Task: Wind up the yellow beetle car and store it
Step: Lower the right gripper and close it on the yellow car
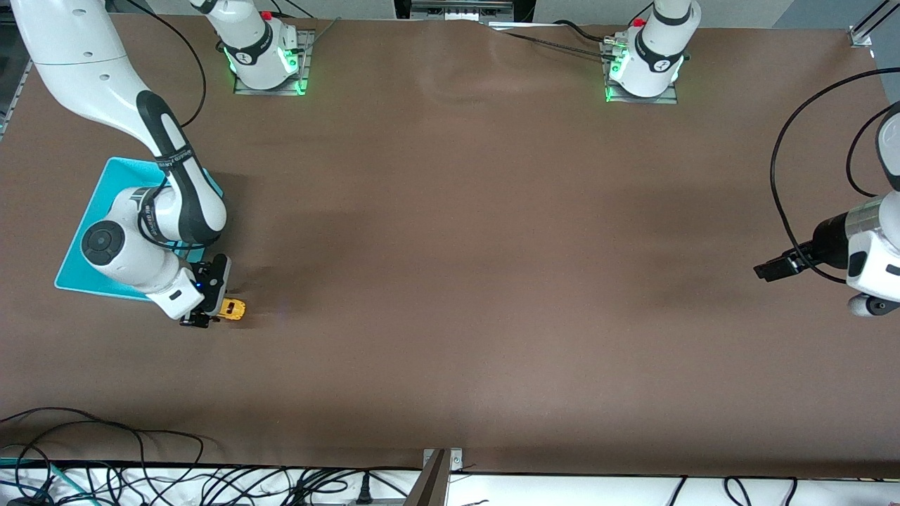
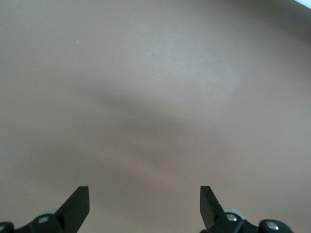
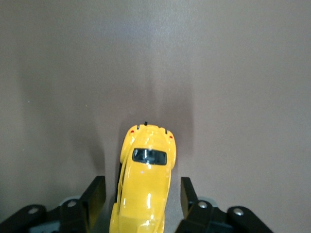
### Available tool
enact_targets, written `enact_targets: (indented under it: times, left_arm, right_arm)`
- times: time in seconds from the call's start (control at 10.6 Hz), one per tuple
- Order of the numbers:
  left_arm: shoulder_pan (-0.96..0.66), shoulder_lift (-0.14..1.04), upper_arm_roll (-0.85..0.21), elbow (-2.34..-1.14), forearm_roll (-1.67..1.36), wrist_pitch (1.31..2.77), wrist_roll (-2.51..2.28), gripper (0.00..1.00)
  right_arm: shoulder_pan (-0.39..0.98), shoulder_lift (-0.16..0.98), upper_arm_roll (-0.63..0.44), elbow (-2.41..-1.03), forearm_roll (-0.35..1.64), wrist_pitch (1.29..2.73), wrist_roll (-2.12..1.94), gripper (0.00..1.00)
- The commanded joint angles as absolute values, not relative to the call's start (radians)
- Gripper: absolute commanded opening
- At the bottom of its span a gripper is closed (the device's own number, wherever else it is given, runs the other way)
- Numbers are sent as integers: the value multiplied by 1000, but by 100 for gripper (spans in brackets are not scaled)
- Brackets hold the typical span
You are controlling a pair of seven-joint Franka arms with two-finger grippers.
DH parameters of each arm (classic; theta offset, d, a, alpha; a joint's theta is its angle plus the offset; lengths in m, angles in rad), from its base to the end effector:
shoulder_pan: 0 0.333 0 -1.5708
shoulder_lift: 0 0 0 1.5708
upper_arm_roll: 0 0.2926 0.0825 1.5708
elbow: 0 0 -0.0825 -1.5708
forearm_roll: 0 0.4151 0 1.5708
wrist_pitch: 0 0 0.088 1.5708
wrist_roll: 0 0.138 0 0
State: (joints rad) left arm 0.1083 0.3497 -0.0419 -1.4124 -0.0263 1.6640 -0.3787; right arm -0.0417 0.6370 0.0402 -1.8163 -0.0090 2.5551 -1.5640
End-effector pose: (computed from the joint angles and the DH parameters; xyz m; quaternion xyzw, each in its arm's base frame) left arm 0.6735 0.0446 0.4360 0.9734 0.2231 -0.0514 0.0124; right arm 0.6694 -0.0013 0.1229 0.7097 0.7026 0.0427 0.0296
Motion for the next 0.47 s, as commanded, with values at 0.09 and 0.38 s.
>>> enact_targets:
  times: [0.09, 0.38]
  left_arm:
    - [51, 224, 58, -1558, -94, 1725, -287, 100]
    - [72, 204, 34, -1603, -94, 1802, -287, 100]
  right_arm:
    - [-51, 643, 51, -1798, 6, 2556, -1609, 17]
    - [-46, 611, 57, -1801, 6, 2537, -1606, 0]
